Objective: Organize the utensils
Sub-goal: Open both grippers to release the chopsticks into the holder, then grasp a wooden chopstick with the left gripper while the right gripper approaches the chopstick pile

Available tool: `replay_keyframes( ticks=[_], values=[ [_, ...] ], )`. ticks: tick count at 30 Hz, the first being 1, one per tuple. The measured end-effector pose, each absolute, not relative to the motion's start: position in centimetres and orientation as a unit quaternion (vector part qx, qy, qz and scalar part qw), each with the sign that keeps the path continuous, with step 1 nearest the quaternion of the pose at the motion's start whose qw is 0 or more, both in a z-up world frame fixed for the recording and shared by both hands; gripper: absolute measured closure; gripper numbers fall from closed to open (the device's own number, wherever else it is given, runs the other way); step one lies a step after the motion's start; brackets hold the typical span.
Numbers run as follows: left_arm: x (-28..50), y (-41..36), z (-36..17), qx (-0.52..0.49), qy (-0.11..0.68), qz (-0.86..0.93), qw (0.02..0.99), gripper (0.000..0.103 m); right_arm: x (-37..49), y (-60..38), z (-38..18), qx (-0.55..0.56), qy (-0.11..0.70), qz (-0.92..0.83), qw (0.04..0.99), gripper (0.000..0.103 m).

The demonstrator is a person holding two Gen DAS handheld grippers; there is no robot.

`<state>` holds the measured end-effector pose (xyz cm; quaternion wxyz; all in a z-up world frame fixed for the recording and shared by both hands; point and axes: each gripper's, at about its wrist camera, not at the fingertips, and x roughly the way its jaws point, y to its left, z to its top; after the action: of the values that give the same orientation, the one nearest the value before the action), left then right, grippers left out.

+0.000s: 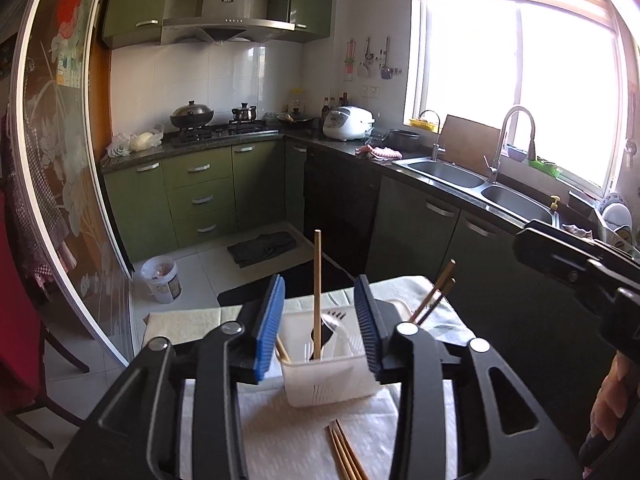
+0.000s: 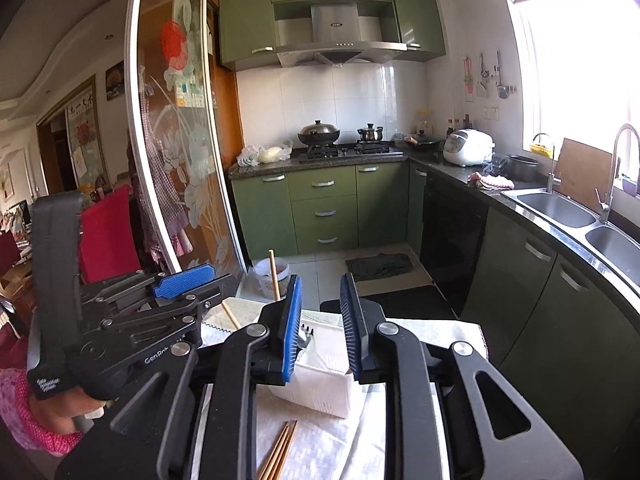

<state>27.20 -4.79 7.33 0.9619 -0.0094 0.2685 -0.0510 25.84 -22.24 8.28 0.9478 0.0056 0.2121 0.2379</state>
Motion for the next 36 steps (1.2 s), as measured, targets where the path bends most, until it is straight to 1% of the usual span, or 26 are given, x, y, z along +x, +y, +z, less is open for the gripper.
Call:
replay_keyframes(
  ticks=[1,3,7,8,10,12,17,18,23,31,36],
  values=[
    [26.5,-4.7,6.7,-0.013,0.286,-0.051,0.957,0.060,24.7,-23.1,7.8,0.009,0.214,0.240,0.947,0.076],
    [25.5,-4.4,4.5,-0.023,0.335,-0.053,0.941,0.059,22.2,-24.6,6.2,0.008,0.223,0.237,0.946,0.074],
    [24.6,-4.1,-2.6,-0.054,0.463,-0.066,0.882,0.060,18.9,-27.0,1.2,0.010,0.254,0.208,0.945,0.074],
    [24.6,-4.2,-4.4,-0.060,0.490,-0.066,0.867,0.061,18.4,-27.6,-0.2,0.018,0.265,0.202,0.943,0.074],
    [24.7,-4.4,-7.5,-0.062,0.528,-0.062,0.845,0.072,17.8,-29.0,-2.5,0.044,0.289,0.200,0.935,0.074],
    [25.0,-4.6,-9.6,-0.064,0.550,-0.050,0.831,0.075,17.2,-30.6,-4.5,0.074,0.307,0.200,0.927,0.074],
    [26.0,-5.7,-12.5,-0.080,0.582,-0.039,0.808,0.075,16.0,-33.7,-6.3,0.106,0.316,0.184,0.925,0.074],
    [26.1,-5.8,-12.8,-0.081,0.585,-0.035,0.806,0.075,15.8,-34.3,-6.4,0.111,0.316,0.183,0.924,0.070],
    [26.5,-6.4,-13.6,-0.072,0.592,-0.020,0.802,0.075,15.4,-36.2,-6.5,0.130,0.313,0.184,0.922,0.069],
    [27.1,-7.2,-14.4,-0.049,0.602,-0.005,0.797,0.075,16.0,-36.4,-6.6,0.148,0.319,0.196,0.915,0.069],
    [27.7,-9.0,-14.8,-0.016,0.600,0.001,0.800,0.076,16.0,-36.5,-7.0,0.155,0.327,0.200,0.911,0.069]
  ],
)
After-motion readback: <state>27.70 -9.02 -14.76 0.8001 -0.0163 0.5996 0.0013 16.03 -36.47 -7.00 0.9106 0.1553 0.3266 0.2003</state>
